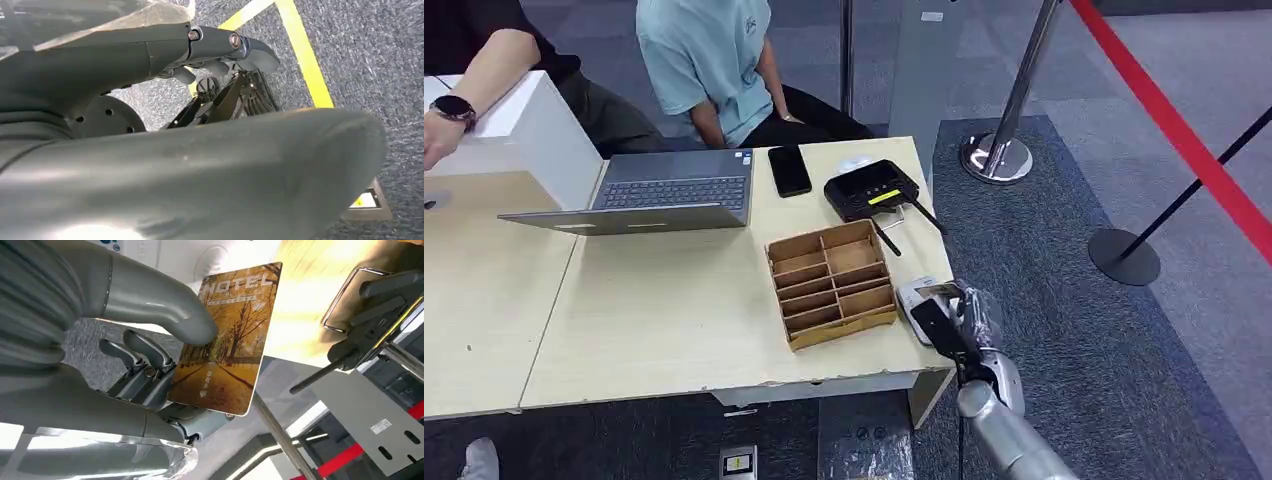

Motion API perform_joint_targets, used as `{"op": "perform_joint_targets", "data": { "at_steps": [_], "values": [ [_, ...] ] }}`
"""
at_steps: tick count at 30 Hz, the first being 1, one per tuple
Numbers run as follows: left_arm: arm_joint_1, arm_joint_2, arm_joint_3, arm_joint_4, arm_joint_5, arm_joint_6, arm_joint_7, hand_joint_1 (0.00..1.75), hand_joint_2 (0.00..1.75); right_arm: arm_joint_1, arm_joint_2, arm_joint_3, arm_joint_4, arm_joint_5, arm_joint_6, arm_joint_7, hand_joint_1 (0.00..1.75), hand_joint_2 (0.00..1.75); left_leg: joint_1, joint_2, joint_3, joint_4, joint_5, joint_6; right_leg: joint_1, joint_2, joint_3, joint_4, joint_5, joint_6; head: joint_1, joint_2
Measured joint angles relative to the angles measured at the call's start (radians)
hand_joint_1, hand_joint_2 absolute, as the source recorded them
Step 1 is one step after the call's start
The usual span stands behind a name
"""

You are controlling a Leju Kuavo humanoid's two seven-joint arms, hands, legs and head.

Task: Pass the card to the sensor for recognition and then transmit it.

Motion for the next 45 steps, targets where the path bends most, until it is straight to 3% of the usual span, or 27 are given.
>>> {"op": "perform_joint_targets", "data": {
  "at_steps": [11, 35, 45],
  "values": [
    [0.000, 0.002, -0.021, 0.000, 0.003, 0.000, 0.009, 0.00, 0.00, -0.005, 0.000, -0.003, 0.000, 0.093, 0.000, 0.013, 1.75, 1.75, 0.000, 0.000, 0.000, 0.000, 0.000, 0.000, 0.000, 0.000, 0.000, 0.000, 0.000, 0.000, 0.000, 0.000],
    [0.001, 0.004, -0.055, -0.006, 0.025, 0.000, 0.011, 0.00, 0.00, -0.034, 0.005, 0.008, 0.050, -0.023, -0.001, 0.000, 1.75, 1.75, 0.001, 0.000, 0.001, 0.000, 0.000, 0.000, 0.001, 0.000, 0.000, 0.000, 0.000, 0.000, 0.000, 0.000],
    [0.003, 0.005, -0.073, -0.006, 0.052, 0.000, 0.005, 0.00, 0.00, -0.036, 0.002, -0.025, 0.040, 0.061, -0.001, -0.023, 1.75, 1.75, 0.000, 0.000, -0.001, 0.000, 0.000, 0.000, 0.001, 0.000, -0.001, 0.000, 0.000, 0.000, 0.000, 0.000]
  ]
}}
